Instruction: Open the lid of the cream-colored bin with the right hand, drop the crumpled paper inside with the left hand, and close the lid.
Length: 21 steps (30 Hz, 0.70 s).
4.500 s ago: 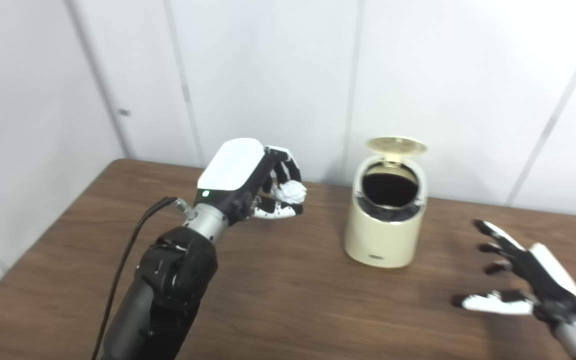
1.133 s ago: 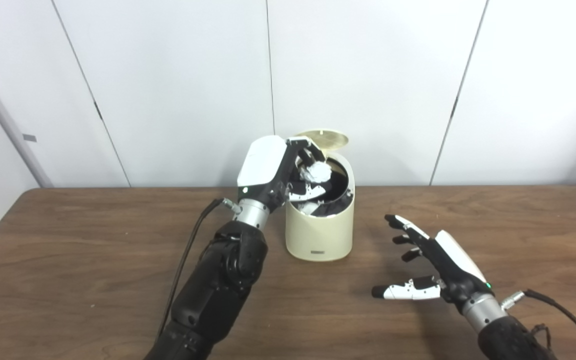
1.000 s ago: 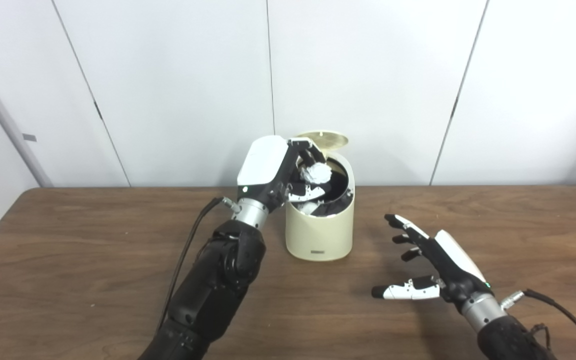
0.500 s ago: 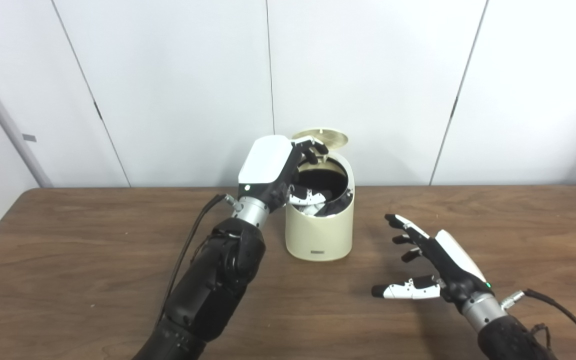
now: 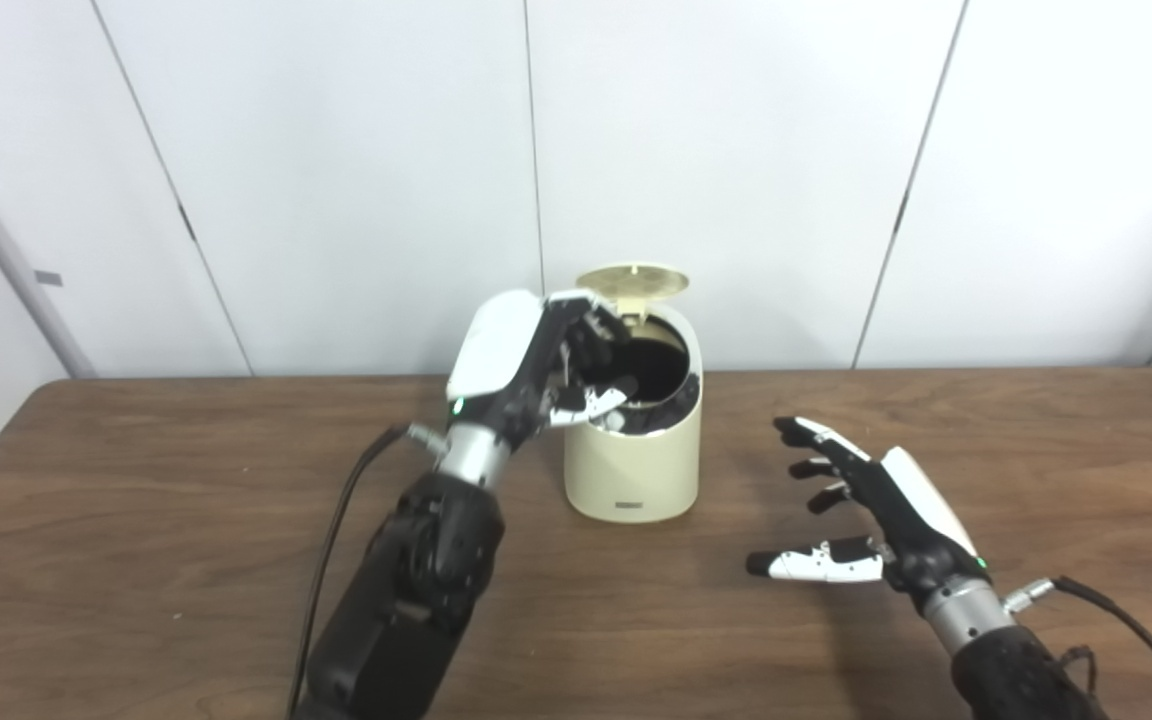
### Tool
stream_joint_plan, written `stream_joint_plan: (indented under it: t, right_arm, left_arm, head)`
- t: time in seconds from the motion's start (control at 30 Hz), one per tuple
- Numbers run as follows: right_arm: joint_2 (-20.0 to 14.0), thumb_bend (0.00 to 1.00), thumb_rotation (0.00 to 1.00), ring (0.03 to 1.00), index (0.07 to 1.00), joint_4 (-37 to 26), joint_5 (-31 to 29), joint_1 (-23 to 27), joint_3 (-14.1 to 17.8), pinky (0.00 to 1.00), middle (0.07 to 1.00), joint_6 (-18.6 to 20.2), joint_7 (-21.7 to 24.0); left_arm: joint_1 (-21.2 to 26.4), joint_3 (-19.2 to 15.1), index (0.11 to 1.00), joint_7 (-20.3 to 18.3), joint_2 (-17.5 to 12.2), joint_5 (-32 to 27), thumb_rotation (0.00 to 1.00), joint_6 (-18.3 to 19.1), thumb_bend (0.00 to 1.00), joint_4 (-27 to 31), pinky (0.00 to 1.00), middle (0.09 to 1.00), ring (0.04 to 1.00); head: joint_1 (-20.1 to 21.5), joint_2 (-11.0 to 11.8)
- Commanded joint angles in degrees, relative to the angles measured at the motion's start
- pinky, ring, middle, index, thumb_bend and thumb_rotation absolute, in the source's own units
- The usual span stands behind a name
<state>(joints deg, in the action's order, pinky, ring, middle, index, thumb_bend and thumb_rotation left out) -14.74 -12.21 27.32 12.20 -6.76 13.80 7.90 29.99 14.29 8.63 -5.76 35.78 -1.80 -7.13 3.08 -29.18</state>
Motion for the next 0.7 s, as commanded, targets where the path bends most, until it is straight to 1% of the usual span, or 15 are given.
stream_joint_plan:
  t: [0.0,0.03,0.1,0.13,0.2,0.27,0.33,0.37,0.4,0.43,0.5,0.57,0.67]
  right_arm:
    - [-0.2,0.69,0.31,0.763,0.847,-1.9,0.3,3.3,0.8,0.58,0.852,-1.9,-1.7]
    - [-0.2,0.69,0.33,0.77,0.85,-1.9,0.2,3.6,0.9,0.58,0.859,-1.9,-1.6]
    - [-0.5,0.7,0.34,0.779,0.856,-1.8,-0.2,4.5,1.0,0.6,0.865,-1.8,-1.2]
    - [-0.7,0.73,0.34,0.787,0.859,-1.7,-0.2,5.0,1.0,0.61,0.869,-2.1,-1.0]
    - [-1.1,0.75,0.34,0.791,0.858,-1.5,-0.5,5.9,1.0,0.62,0.867,-2.4,-0.6]
    - [-1.5,0.78,0.31,0.799,0.857,-1.4,-0.7,6.6,1.0,0.64,0.868,-2.5,-0.2]
    - [-2.1,0.8,0.3,0.796,0.857,-1.2,-0.5,7.3,0.9,0.64,0.862,-2.5,0.1]
    - [-2.4,0.8,0.29,0.793,0.86,-1.2,-0.5,7.8,0.9,0.64,0.861,-2.3,0.4]
    - [-2.8,0.8,0.3,0.799,0.867,-1.2,-0.5,8.3,0.8,0.65,0.865,-1.9,0.8]
    - [-3.0,0.8,0.31,0.807,0.875,-1.1,-0.6,8.8,0.8,0.65,0.872,-1.6,1.2]
    - [-3.6,0.8,0.32,0.828,0.89,-1.1,-0.7,10.0,0.6,0.67,0.892,-0.9,2.2]
    - [-4.0,0.81,0.3,0.839,0.897,-0.9,-0.7,11.4,0.4,0.7,0.902,-0.5,3.4]
    - [-4.7,0.84,0.28,0.853,0.902,-0.7,-1.0,13.5,0.3,0.72,0.911,0.5,5.2]
  left_arm:
    - [-1.7,-1.0,0.531,1.3,-0.8,-1.1,0.0,-2.8,0.51,3.0,0.33,0.448,0.399]
    - [-2.7,-1.3,0.529,1.5,-0.9,-1.4,0.0,-3.5,0.51,3.5,0.34,0.449,0.406]
    - [-5.3,-2.1,0.525,2.7,-1.4,-2.0,0.0,-6.0,0.51,3.8,0.35,0.455,0.419]
    - [-6.8,-2.7,0.518,3.4,-1.8,-2.2,0.0,-7.3,0.51,4.0,0.37,0.465,0.441]
    - [-9.5,-4.2,0.514,4.4,-2.5,-3.0,0.0,-9.2,0.51,4.2,0.39,0.472,0.459]
    - [-11.7,-6.1,0.513,4.0,-2.8,-5.3,0.0,-9.6,0.51,4.8,0.42,0.48,0.502]
    - [-13.6,-8.3,0.507,2.2,-2.4,-9.4,0.0,-8.1,0.52,6.3,0.45,0.489,0.543]
    - [-14.6,-9.2,0.502,1.1,-2.2,-11.7,0.02,-7.2,0.51,7.3,0.47,0.576,0.569]
    - [-15.3,-9.9,0.499,0.1,-2.1,-13.6,0.04,-6.4,0.51,8.2,0.49,0.643,0.596]
    - [-16.0,-10.4,0.609,-1.0,-2.1,-15.1,0.02,-5.4,0.58,9.1,0.51,0.675,0.615]
    - [-17.1,-10.9,0.721,-2.6,-2.3,-16.7,0.01,-3.8,0.63,10.6,0.54,0.719,0.652]
    - [-18.0,-11.0,0.76,-3.8,-3.0,-17.5,0.04,-3.8,0.66,11.0,0.56,0.742,0.674]
    - [-19.1,-11.2,0.793,-4.9,-4.1,-18.1,0.07,-4.8,0.69,10.6,0.58,0.766,0.706]
  head:
    - [0.2,0.5]
    - [0.2,0.5]
    - [0.7,0.8]
    - [0.7,0.8]
    - [0.8,1.2]
    - [0.7,1.4]
    - [0.8,1.5]
    - [0.8,1.4]
    - [0.7,1.4]
    - [0.7,1.4]
    - [0.6,1.6]
    - [0.6,1.8]
    - [0.5,1.9]
